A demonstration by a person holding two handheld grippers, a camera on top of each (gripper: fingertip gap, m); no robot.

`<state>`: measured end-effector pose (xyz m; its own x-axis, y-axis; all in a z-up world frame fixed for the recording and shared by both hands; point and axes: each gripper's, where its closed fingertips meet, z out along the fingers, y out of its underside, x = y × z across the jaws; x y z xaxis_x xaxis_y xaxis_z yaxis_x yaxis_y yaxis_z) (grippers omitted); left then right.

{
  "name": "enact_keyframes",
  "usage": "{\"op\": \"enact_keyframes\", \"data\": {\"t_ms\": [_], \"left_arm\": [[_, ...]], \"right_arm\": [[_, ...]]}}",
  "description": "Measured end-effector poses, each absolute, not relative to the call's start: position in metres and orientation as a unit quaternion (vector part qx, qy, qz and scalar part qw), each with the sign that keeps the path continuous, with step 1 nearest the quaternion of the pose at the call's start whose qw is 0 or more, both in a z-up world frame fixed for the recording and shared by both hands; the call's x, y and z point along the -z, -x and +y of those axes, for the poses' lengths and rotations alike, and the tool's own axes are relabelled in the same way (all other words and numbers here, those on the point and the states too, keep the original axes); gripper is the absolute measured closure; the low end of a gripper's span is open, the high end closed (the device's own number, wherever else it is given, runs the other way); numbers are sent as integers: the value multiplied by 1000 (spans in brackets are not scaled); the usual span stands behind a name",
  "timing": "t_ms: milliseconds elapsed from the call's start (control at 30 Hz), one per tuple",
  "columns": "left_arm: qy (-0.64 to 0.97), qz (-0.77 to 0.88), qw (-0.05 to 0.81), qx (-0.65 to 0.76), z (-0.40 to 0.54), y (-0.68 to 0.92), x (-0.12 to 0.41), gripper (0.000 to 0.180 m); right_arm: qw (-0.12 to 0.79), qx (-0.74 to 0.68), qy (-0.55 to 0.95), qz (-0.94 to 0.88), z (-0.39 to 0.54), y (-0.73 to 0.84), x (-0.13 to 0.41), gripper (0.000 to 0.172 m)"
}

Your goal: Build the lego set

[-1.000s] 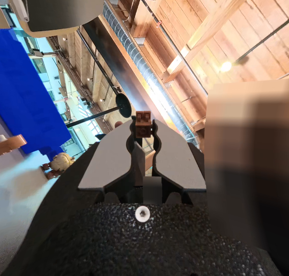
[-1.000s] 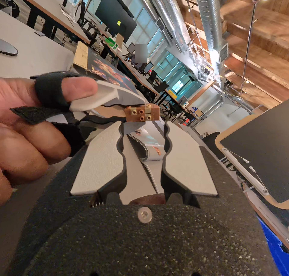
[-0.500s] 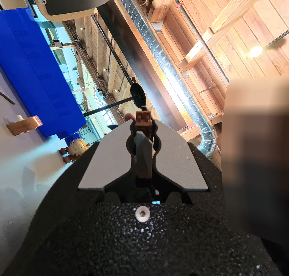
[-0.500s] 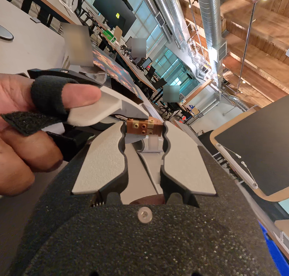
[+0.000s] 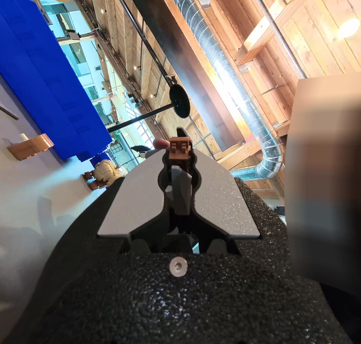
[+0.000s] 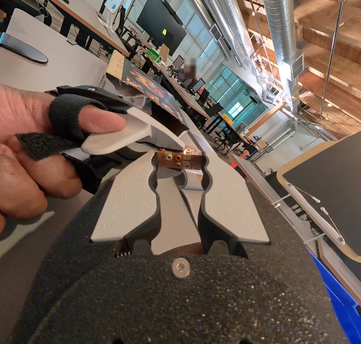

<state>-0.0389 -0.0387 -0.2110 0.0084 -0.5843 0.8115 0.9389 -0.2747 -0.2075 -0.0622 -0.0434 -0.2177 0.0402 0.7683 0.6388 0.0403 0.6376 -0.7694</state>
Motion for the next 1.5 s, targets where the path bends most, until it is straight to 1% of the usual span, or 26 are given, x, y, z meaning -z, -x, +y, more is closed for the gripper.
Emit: {"op": "enact_keyframes", "data": {"t_ms": [467,533,633,700,767,933,1067,1500], "left_arm": [[460,-191,547,673,-37,28,218,162],[453,-191,547,678,-37,28,218,162],[416,-199,536,707,-36,32,216,162],[369,-215,521,739,-37,39,215,162],[360,-218,509,751,-37,39,216,161],[362,-209,504,756,-37,37,215,161],[378,-199,501,753,-36,32,216,161],[443,-174,507,719,-34,18,221,162]], "right_arm": [[611,-306,324,-654,-44,54,225,130],[607,-313,328,-653,-43,55,226,130],[621,-283,327,-654,-41,56,224,129],[630,-273,341,-642,-35,57,224,121],[623,-284,354,-637,-33,57,225,117],[626,-271,343,-645,-36,56,226,122],[621,-270,339,-653,-38,56,228,130],[611,-280,331,-662,-39,46,234,130]]}}
